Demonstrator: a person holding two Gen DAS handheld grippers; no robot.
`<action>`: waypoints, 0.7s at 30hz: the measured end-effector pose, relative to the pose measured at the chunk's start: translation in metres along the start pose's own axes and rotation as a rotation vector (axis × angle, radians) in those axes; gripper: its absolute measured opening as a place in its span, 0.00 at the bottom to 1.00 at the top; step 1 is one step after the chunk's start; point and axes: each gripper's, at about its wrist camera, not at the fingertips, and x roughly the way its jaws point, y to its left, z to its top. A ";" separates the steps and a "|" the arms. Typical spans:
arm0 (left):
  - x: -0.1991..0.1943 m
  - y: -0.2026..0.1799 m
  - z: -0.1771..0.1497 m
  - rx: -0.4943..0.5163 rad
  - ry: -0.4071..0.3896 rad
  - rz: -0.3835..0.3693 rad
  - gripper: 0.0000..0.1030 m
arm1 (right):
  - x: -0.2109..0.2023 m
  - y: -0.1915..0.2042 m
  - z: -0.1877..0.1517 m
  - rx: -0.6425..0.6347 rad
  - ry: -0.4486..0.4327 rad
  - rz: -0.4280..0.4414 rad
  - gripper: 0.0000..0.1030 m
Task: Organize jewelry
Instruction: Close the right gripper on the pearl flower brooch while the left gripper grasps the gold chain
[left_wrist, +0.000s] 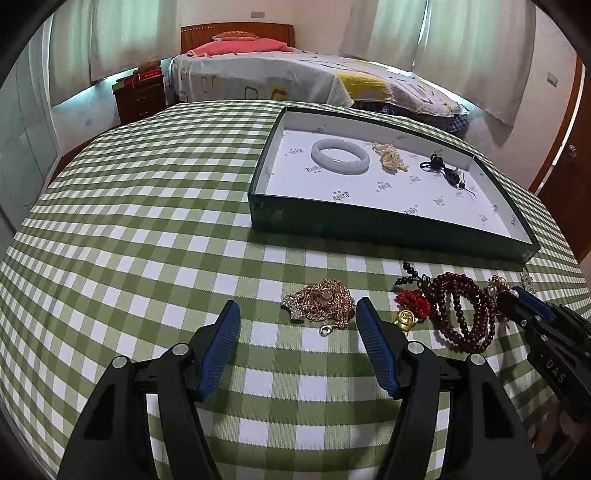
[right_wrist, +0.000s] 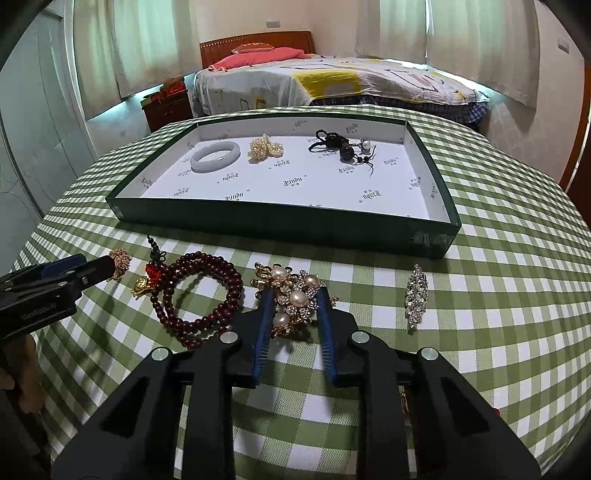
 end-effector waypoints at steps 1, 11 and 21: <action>0.001 0.000 0.000 0.000 0.000 0.000 0.62 | 0.000 0.000 0.000 0.001 -0.002 -0.001 0.23; 0.005 0.002 0.004 0.002 -0.001 -0.007 0.62 | -0.004 -0.003 0.003 0.015 -0.017 0.003 0.22; 0.006 -0.004 0.004 0.052 -0.011 -0.013 0.46 | -0.003 -0.004 0.002 0.019 -0.018 0.008 0.22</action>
